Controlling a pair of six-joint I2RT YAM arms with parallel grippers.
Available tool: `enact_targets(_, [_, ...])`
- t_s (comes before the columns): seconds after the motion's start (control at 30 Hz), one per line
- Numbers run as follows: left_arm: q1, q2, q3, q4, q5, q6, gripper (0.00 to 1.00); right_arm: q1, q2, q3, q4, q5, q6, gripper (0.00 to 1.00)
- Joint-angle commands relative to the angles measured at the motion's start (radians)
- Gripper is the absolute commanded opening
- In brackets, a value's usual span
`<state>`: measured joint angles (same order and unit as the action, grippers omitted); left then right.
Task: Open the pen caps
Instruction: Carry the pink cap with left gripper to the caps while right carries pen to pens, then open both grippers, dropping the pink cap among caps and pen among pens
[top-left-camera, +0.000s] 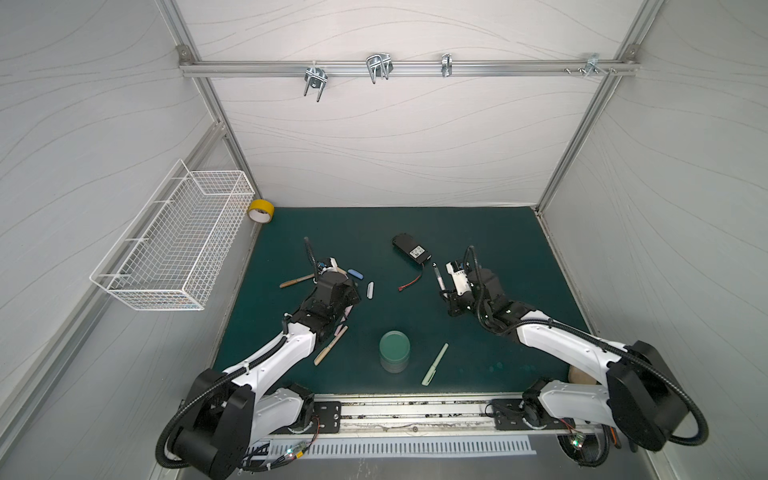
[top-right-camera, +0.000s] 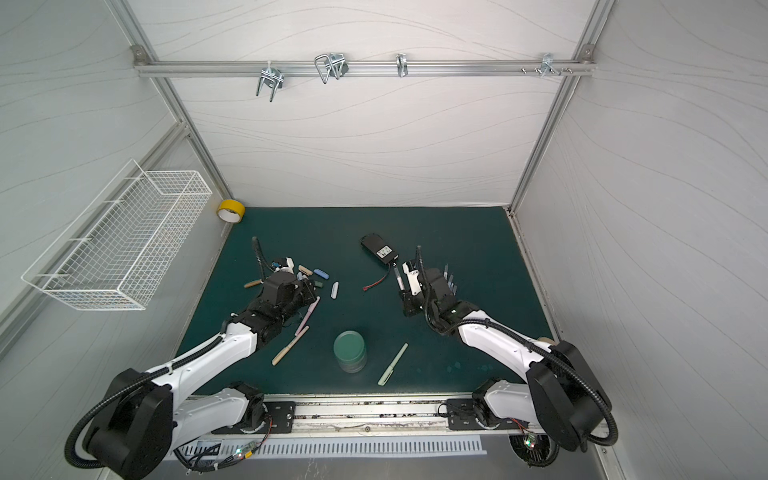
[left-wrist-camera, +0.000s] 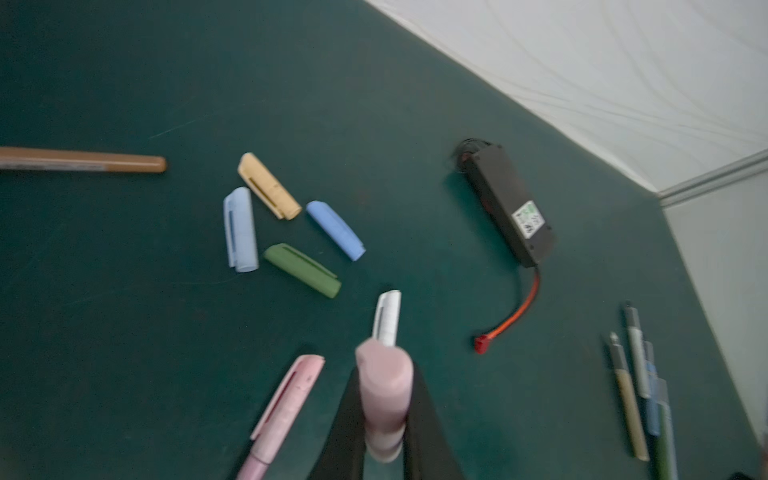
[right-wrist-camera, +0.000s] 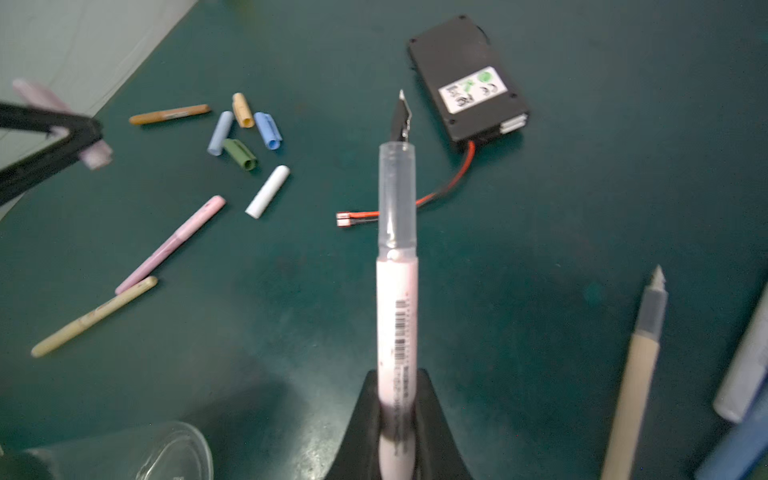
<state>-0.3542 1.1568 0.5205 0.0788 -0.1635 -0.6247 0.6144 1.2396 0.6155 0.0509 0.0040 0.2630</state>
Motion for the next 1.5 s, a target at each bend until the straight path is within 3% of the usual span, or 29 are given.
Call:
enact_targets(0.0, [0.049, 0.037, 0.055, -0.05, -0.038, -0.004, 0.0, -0.075, 0.01, 0.007, -0.067, 0.065, 0.108, 0.0])
enact_targets(0.2, [0.15, 0.164, 0.087, -0.106, -0.019, -0.044, 0.0, -0.24, 0.027, -0.023, -0.104, 0.062, 0.209, 0.0])
enact_targets(0.43, [0.205, 0.299, 0.14, -0.139, 0.031, -0.042, 0.0, -0.363, -0.014, -0.074, -0.142, 0.168, 0.287, 0.0])
enact_targets(0.57, [0.228, 0.381, 0.177, -0.165, 0.098, -0.05, 0.0, -0.435, 0.039, -0.068, -0.135, 0.077, 0.291, 0.0])
enact_targets(0.77, [0.242, 0.442, 0.198, -0.191, 0.111, -0.057, 0.0, -0.527, 0.106, -0.074, -0.125, 0.043, 0.311, 0.0])
enact_targets(1.0, [0.249, 0.481, 0.212, -0.186, 0.142, -0.049, 0.0, -0.564, 0.206, -0.055, -0.105, -0.054, 0.316, 0.04])
enact_targets(1.27, [0.251, 0.494, 0.22, -0.194, 0.157, -0.05, 0.2, -0.573, 0.216, -0.058, -0.102, -0.066, 0.318, 0.27])
enact_targets(1.47, [0.25, 0.48, 0.215, -0.191, 0.168, -0.052, 0.31, -0.573, 0.212, -0.059, -0.103, -0.061, 0.317, 0.33])
